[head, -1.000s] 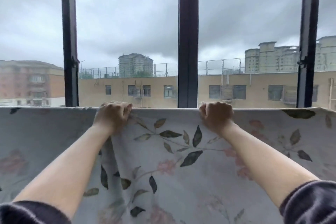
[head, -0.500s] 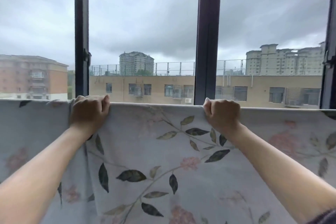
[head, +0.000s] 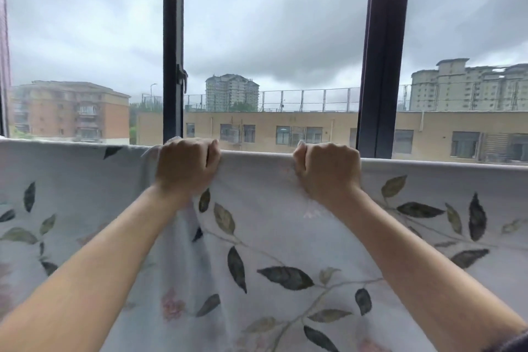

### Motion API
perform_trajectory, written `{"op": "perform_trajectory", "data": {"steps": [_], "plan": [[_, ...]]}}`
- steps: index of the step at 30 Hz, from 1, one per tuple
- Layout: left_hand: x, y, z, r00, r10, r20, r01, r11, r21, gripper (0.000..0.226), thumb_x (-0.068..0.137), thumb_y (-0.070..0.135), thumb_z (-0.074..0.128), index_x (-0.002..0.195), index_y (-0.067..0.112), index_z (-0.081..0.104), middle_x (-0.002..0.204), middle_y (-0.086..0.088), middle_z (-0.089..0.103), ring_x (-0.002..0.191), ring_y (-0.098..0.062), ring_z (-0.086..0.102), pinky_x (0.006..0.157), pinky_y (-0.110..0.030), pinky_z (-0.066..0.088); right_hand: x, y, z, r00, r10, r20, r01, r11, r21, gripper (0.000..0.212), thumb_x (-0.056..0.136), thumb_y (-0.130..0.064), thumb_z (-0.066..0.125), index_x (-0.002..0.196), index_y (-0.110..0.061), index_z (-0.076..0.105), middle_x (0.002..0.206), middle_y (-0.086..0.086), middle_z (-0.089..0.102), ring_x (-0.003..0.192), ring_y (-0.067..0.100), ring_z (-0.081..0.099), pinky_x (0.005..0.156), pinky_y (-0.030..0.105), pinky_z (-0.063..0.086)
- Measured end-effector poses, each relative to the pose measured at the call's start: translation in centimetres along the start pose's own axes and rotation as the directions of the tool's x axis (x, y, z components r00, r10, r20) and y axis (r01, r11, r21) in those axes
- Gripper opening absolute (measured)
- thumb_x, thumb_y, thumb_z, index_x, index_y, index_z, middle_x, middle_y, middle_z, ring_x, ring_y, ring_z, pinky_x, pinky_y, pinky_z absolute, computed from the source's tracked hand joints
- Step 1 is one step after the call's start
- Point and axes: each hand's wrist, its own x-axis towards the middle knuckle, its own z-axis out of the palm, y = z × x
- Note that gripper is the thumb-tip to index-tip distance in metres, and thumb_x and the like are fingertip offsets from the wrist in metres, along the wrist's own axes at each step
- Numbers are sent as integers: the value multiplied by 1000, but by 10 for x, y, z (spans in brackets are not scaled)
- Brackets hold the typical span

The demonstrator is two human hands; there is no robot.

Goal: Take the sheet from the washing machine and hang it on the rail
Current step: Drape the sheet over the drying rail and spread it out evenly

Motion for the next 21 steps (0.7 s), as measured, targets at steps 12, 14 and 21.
{"op": "perform_trajectory", "data": {"steps": [12,14,21], "plan": [[-1,-168,-48,971,-195,135,179,976,124,58,95,33,27,74,-3,68,75,-32,64,72,-43,62,69,-39,45,-3,-21,-10,982,173,-76,-173,985,5,73,84,-43,13,54,1,62,54,21,61,53,36,59,54,31,34],[-3,-170,-51,972,-183,150,166,979,117,50,96,27,35,74,-3,68,77,-31,65,72,-43,63,68,-38,45,1,-48,-7,983,155,-102,-153,988,26,67,86,-39,21,46,-2,59,45,17,56,42,33,56,50,28,34],[-6,-176,-52,989,-105,105,99,994,56,57,92,33,26,69,3,69,71,-23,67,66,-38,64,62,-34,43,38,-193,6,984,78,-157,-88,994,-59,63,90,-35,29,33,-13,46,33,-7,24,28,12,20,50,9,4]]}}
